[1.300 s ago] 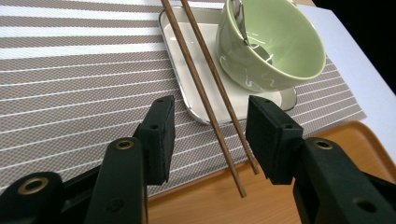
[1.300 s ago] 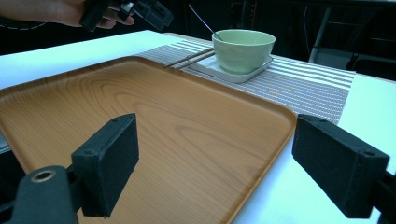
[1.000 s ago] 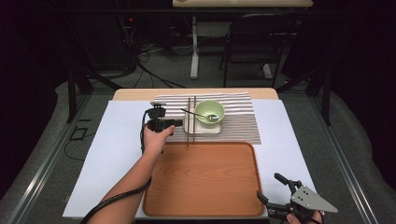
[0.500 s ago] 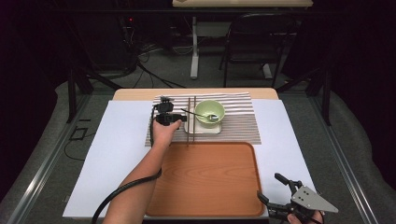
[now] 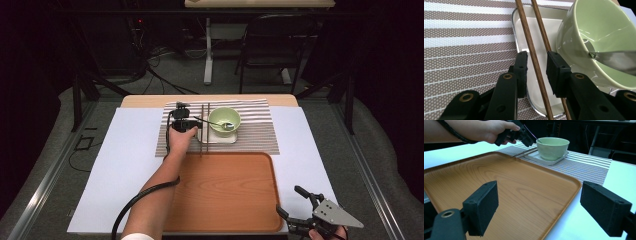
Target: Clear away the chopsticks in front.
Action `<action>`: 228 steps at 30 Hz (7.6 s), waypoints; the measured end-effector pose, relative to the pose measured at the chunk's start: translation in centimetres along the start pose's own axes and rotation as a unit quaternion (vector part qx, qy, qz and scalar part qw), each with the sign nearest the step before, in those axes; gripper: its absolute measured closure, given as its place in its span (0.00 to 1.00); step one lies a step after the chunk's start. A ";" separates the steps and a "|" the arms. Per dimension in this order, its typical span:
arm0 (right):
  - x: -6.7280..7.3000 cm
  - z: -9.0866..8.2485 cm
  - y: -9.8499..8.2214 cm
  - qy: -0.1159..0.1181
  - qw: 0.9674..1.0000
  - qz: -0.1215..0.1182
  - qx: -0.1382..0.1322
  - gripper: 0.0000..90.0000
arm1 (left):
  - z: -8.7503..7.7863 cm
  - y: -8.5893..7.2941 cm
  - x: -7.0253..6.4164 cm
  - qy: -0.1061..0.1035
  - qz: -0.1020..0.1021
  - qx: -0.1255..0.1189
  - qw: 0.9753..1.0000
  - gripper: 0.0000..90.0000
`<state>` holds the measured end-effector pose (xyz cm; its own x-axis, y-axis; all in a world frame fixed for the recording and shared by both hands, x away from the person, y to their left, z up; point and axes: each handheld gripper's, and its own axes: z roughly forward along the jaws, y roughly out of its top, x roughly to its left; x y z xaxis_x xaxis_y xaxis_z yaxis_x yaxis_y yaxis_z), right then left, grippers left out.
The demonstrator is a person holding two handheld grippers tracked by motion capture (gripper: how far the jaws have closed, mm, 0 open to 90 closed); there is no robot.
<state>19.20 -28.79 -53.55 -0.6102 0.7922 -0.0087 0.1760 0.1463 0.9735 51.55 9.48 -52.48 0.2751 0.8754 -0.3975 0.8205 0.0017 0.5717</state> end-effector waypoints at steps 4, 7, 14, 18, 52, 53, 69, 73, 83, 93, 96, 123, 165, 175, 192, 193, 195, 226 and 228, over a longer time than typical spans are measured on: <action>0.0 0.0 0.0 0.000 1.000 0.003 0.000 0.16 | 0.5 0.1 0.0 -0.004 -0.014 -0.002 1.000 0.80; 0.0 0.0 0.0 0.000 1.000 0.003 -0.001 0.16 | 0.7 0.2 0.0 -0.003 -0.013 -0.004 1.000 0.80; 0.0 -0.1 0.0 0.001 1.000 0.004 -0.002 0.16 | 1.3 0.0 0.7 -0.014 -0.039 -0.008 0.999 0.84; 0.0 -0.1 0.0 0.001 1.000 0.002 -0.002 0.16 | 1.5 0.0 0.6 -0.018 -0.045 -0.006 0.999 0.85; 0.0 -0.1 0.0 0.004 1.000 0.004 -0.001 0.16 | 2.6 0.1 1.1 -0.026 -0.098 -0.004 0.995 0.93; 0.0 -0.1 0.0 0.004 1.000 0.004 -0.001 0.16 | 2.6 0.1 1.1 -0.026 -0.098 -0.004 0.995 0.93; 0.0 0.0 0.0 0.008 1.000 0.004 -0.001 0.16 | 0.9 -0.5 1.6 -0.027 -0.125 -0.051 0.990 0.93; 0.0 0.0 0.0 0.008 1.000 0.004 -0.001 0.16 | 0.4 -0.6 1.6 -0.023 -0.124 -0.058 0.990 0.93; -0.1 0.0 0.0 0.010 1.000 0.006 0.000 0.16 | -1.2 -1.6 1.6 -0.020 -0.137 -0.068 0.988 0.93; -0.1 -0.2 0.0 0.013 1.000 0.006 -0.004 0.16 | -3.6 -2.8 1.4 -0.018 -0.132 -0.081 0.988 0.93; -0.1 -0.2 0.0 0.013 1.000 0.010 -0.004 0.16 | -4.5 -3.5 1.4 -0.025 -0.132 -0.084 0.987 0.93; 0.1 -0.1 0.1 0.011 1.000 -0.004 0.000 0.16 | -8.9 -7.7 3.3 -0.025 -0.134 -0.109 0.985 0.93; 0.2 -0.1 0.1 0.008 1.000 -0.008 0.001 0.16 | -12.4 -16.0 1.3 0.000 -0.128 -0.111 0.986 0.93; 0.2 -0.2 0.1 0.008 1.000 -0.011 0.000 0.16 | -13.0 -18.3 0.3 0.012 -0.115 -0.097 0.989 0.93; 0.2 -0.2 0.2 0.008 1.000 -0.014 0.001 0.17 | -12.3 -20.4 -0.6 0.077 -0.082 -0.051 0.992 0.93; 0.2 -0.2 0.2 0.008 1.000 -0.014 0.001 0.17 | -12.3 -20.4 -0.6 0.077 -0.082 -0.051 0.992 0.93; 0.2 -0.2 0.2 0.008 1.000 -0.014 0.001 0.17 | -12.2 -20.4 -0.9 0.087 -0.073 -0.049 0.992 0.93; 0.2 -0.2 0.2 0.009 1.000 -0.013 0.002 0.17 | -12.2 -20.5 -1.5 0.087 -0.066 -0.055 0.992 0.90; 0.2 -0.2 0.2 0.009 1.000 -0.014 0.002 0.16 | -12.4 -20.4 -1.6 0.083 -0.065 -0.061 0.993 0.87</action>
<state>18.98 -28.71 -53.36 -0.6287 0.7770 -0.0317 0.1613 0.1702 0.9721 28.12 14.09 -54.61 0.0761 0.9319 -0.3546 0.7743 0.1689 0.6099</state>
